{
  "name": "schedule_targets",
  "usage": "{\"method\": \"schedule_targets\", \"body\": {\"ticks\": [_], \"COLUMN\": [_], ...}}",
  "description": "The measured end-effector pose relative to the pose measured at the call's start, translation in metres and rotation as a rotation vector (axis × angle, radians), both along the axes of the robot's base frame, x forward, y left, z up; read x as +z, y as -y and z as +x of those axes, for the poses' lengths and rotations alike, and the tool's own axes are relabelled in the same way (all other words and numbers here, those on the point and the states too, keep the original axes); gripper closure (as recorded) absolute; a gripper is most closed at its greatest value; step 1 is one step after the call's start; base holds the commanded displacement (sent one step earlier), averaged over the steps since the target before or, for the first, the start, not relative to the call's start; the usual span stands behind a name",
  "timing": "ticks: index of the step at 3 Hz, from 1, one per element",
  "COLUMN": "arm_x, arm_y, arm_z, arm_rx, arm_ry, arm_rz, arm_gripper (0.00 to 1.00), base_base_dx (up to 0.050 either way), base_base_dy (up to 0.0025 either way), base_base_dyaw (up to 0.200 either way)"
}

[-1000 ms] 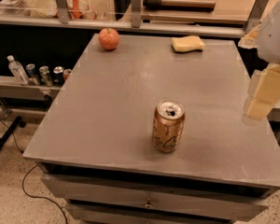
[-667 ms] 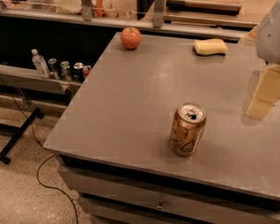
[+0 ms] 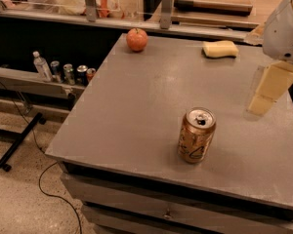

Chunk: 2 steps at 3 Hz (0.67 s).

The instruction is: Move sponge near orange can

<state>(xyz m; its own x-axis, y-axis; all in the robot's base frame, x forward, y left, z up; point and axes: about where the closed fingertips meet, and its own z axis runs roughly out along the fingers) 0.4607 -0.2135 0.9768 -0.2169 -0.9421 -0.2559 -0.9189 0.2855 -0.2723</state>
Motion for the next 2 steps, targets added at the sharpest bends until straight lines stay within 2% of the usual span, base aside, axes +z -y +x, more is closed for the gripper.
{"method": "schedule_targets", "body": {"ticks": [2], "arm_x": [-0.006], "arm_y": [-0.003], "arm_z": [0.070], "arm_rx": [-0.028], "arm_ry": [0.074], "arm_rz": [0.101], "arm_gripper": [0.00], "base_base_dx": [0.000], "base_base_dy": [0.00000], "base_base_dyaw": [0.000]}}
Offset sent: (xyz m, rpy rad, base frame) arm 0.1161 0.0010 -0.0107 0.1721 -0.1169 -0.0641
